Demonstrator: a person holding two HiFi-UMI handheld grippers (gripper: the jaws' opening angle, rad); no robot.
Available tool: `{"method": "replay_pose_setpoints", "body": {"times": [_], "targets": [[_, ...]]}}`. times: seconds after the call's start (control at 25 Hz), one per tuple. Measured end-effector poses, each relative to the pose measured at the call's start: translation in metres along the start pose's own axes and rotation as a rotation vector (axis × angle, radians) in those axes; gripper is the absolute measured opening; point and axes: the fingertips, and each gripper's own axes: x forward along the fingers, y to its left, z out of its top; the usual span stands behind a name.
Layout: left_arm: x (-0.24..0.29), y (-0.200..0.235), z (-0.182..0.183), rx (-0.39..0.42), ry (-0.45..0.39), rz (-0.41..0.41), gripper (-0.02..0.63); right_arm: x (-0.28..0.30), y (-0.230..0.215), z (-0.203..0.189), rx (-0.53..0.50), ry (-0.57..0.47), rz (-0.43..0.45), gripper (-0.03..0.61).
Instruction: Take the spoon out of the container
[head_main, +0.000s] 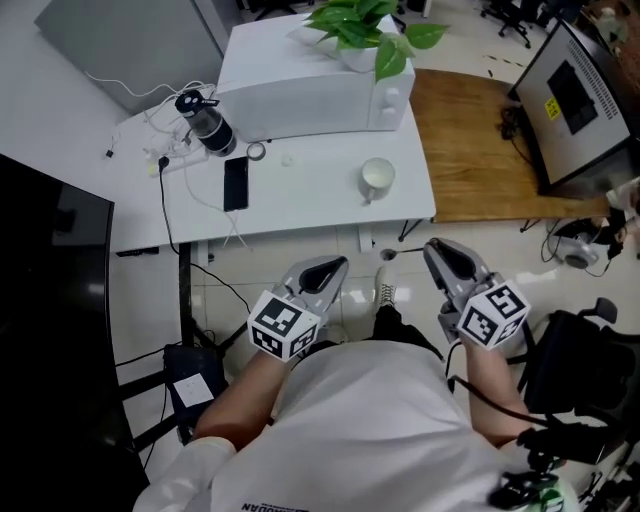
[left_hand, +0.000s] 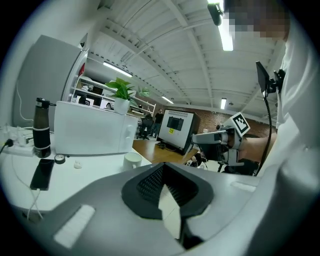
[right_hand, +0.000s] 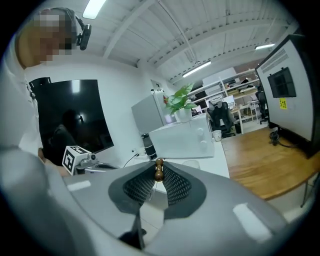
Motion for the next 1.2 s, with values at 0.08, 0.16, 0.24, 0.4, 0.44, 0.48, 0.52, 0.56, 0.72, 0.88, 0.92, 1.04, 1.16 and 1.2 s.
{"method": "replay_pose_setpoints", "body": {"times": [0.08, 0.16, 0.24, 0.4, 0.44, 0.48, 0.52, 0.56, 0.72, 0.88, 0.92, 1.04, 1.16, 1.2], "targets": [[-0.013, -0.010, -0.008, 0.003, 0.000, -0.008, 0.005, -0.013, 0.016, -0.008, -0.005, -0.007, -0.013, 0.051], [-0.024, -0.023, -0.017, 0.007, 0.006, -0.021, 0.005, -0.027, 0.031, -0.017, -0.007, -0.014, -0.025, 0.051], [-0.032, -0.037, -0.026, 0.010, 0.015, -0.043, 0.005, -0.040, 0.043, -0.027, -0.008, -0.016, -0.036, 0.051], [-0.038, -0.061, -0.036, 0.022, 0.025, -0.067, 0.005, -0.063, 0.050, -0.042, -0.008, -0.001, -0.060, 0.051], [-0.038, -0.065, -0.035, 0.028, 0.022, -0.066, 0.005, -0.066, 0.049, -0.043, -0.009, 0.004, -0.070, 0.051], [-0.037, -0.067, -0.034, 0.033, 0.018, -0.064, 0.005, -0.069, 0.047, -0.043, -0.012, 0.007, -0.079, 0.051], [-0.036, -0.069, -0.033, 0.037, 0.014, -0.060, 0.005, -0.070, 0.046, -0.044, -0.015, 0.010, -0.082, 0.051], [-0.035, -0.071, -0.033, 0.039, 0.013, -0.055, 0.005, -0.071, 0.045, -0.044, -0.017, 0.013, -0.078, 0.051], [-0.031, -0.070, -0.026, -0.005, -0.007, -0.018, 0.005, -0.069, 0.048, -0.047, -0.010, 0.042, -0.012, 0.051], [-0.024, -0.076, -0.015, -0.015, -0.020, 0.004, 0.005, -0.075, 0.050, -0.046, -0.035, 0.068, 0.024, 0.051], [-0.020, -0.076, -0.015, -0.007, -0.016, 0.010, 0.005, -0.076, 0.047, -0.044, -0.042, 0.065, 0.027, 0.051], [-0.011, -0.077, -0.018, -0.005, -0.005, 0.029, 0.005, -0.079, 0.040, -0.040, -0.041, 0.056, 0.036, 0.051], [-0.004, -0.087, -0.024, -0.017, 0.007, 0.021, 0.005, -0.082, 0.034, -0.039, -0.044, 0.056, 0.040, 0.051], [-0.002, -0.090, -0.025, -0.016, 0.012, 0.018, 0.005, -0.083, 0.032, -0.038, -0.042, 0.054, 0.042, 0.051]]}}
